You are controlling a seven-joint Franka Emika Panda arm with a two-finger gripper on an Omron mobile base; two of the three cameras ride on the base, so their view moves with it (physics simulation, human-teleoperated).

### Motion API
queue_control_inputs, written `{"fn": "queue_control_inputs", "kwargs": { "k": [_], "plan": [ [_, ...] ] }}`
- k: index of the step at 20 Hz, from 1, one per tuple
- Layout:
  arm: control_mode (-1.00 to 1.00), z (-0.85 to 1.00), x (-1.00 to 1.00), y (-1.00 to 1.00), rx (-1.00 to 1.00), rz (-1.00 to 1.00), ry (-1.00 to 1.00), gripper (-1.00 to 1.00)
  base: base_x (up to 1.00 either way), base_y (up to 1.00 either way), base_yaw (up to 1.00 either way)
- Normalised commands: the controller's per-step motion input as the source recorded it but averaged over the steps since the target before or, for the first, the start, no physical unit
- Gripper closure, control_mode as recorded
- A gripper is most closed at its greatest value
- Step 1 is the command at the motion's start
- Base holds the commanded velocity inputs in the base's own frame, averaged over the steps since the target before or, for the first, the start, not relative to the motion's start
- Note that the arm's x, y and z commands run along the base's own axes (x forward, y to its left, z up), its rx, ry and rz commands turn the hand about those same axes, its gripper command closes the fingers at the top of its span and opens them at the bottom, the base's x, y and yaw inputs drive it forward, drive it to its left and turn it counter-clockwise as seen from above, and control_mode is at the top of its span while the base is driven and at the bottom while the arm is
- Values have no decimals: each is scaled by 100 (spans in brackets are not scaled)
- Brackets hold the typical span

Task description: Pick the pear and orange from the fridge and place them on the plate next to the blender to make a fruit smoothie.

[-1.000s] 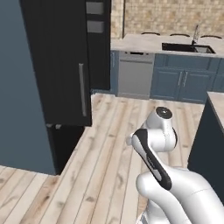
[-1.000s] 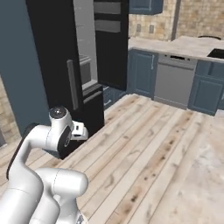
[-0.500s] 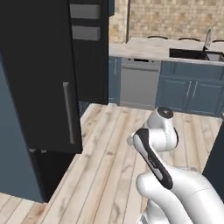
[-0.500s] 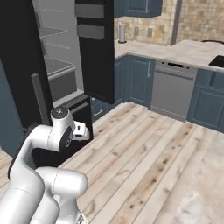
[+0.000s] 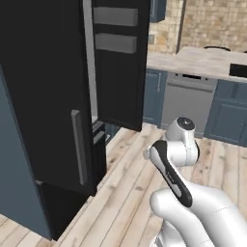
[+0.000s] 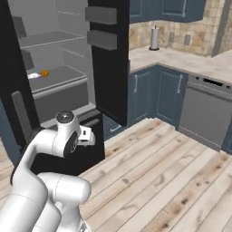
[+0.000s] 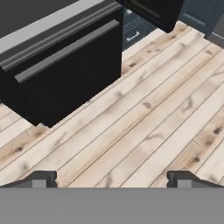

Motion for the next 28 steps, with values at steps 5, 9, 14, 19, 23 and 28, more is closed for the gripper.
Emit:
{"fn": "queue_control_inputs", "kwargs": {
  "k": [5, 9, 14, 19, 23, 28],
  "plan": [
    [100, 0, 0, 0, 0, 0, 0, -100, 100, -20, 54],
    [100, 0, 0, 0, 0, 0, 0, -100, 100, -19, 55],
    [100, 0, 0, 0, 0, 0, 0, -100, 100, -23, 55],
    [100, 0, 0, 0, 0, 0, 0, -100, 100, -40, 50],
    [100, 0, 0, 0, 0, 0, 0, -100, 100, -35, 49],
    [100, 0, 0, 0, 0, 0, 0, -100, 81, -4, 38]
  ]
}}
